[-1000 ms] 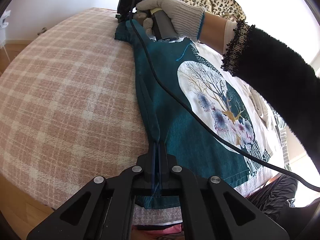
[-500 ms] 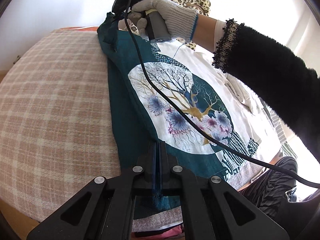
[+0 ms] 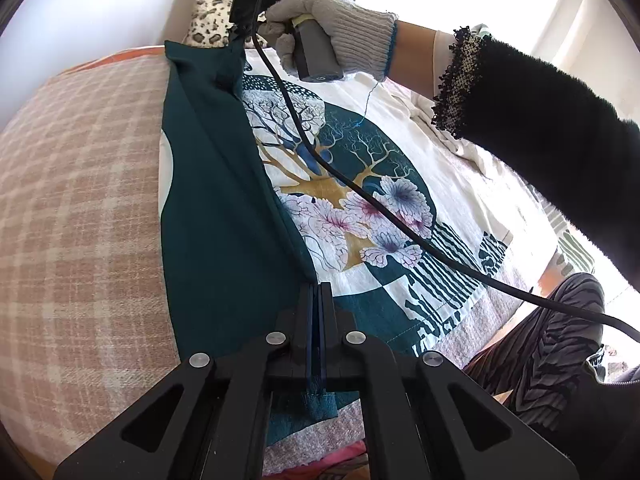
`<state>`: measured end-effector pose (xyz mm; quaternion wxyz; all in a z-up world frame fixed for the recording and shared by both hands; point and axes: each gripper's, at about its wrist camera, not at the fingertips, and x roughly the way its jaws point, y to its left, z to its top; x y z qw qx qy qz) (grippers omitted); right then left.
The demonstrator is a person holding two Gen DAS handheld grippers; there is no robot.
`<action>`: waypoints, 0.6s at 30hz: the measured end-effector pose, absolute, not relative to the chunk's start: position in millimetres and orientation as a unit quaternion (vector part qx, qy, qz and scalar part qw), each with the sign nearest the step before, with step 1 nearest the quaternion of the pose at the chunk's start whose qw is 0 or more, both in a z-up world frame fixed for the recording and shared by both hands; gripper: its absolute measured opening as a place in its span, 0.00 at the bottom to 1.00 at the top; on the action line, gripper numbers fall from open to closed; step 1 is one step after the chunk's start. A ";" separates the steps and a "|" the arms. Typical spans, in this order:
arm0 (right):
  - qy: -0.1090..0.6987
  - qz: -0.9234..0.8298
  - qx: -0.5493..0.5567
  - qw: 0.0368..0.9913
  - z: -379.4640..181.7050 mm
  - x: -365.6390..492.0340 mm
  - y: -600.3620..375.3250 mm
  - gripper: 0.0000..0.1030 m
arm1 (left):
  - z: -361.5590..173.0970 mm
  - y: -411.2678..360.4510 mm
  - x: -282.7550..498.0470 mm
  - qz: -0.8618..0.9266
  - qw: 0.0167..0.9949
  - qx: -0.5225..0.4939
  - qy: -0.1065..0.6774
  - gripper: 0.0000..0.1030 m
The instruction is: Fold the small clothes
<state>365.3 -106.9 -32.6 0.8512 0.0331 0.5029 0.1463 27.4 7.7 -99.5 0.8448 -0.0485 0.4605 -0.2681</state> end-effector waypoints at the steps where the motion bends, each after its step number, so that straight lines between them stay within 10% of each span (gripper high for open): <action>1: 0.499 0.135 0.033 0.856 -32.9 364.4 -111.7 0.00 | -100.3 7.8 28.1 -0.268 0.844 -0.050 0.462 0.01; 11: 0.488 0.089 0.029 0.868 -46.9 352.6 -138.4 0.00 | -102.7 4.1 26.8 -0.269 0.839 -0.044 0.471 0.01; 18: 0.518 0.134 0.063 0.842 -55.1 364.9 -146.5 0.05 | -78.5 30.1 2.9 -0.255 0.853 -0.081 0.448 0.31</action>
